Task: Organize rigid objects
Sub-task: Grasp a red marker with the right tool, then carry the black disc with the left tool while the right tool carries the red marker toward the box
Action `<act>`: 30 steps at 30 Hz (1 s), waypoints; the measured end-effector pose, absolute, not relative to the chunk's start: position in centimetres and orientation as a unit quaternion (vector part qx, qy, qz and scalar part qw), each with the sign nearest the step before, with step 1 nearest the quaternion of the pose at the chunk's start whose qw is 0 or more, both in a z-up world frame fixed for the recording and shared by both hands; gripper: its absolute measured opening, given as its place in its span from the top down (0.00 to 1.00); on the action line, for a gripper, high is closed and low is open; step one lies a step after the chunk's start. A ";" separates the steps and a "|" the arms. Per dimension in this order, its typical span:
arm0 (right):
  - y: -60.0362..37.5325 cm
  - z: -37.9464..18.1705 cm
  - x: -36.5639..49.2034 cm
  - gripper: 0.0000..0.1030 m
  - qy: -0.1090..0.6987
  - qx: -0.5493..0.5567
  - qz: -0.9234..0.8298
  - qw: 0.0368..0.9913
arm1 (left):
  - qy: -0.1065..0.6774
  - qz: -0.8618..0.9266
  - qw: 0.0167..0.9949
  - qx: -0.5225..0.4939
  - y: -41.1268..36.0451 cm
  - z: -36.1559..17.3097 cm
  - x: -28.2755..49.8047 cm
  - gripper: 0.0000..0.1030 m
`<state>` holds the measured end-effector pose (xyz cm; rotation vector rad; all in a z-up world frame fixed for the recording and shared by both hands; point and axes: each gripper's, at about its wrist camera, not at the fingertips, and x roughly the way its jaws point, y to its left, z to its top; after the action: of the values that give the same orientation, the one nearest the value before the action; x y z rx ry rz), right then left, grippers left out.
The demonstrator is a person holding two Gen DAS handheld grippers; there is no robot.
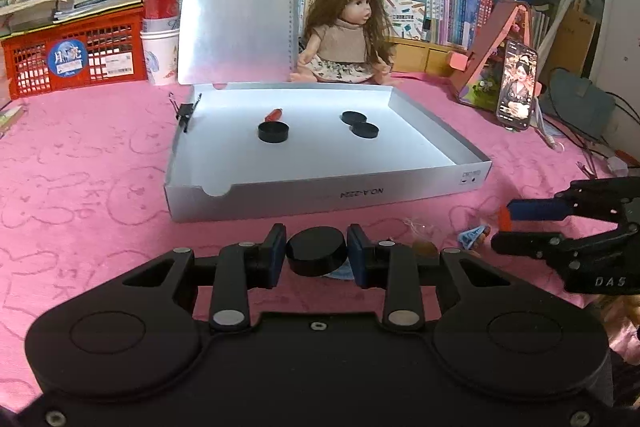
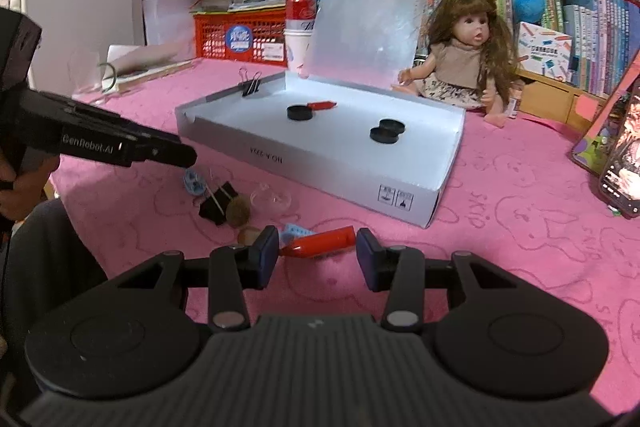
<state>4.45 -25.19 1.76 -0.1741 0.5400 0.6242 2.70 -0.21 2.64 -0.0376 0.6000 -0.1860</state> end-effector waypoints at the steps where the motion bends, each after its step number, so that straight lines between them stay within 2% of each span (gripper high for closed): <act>1: -25.2 2.0 4.5 0.54 0.261 -0.081 0.299 0.914 | 0.295 -0.090 0.951 -0.016 -0.2 2.8 2.7 0.69; 30: -22.6 4.6 6.5 0.54 0.252 -0.046 0.214 0.942 | 0.289 -0.063 0.955 -0.010 -0.3 6.0 5.0 0.69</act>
<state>6.48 -22.65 4.60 -0.0942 0.5146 0.4371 5.03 -0.30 6.05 -0.0203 0.5863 -0.1286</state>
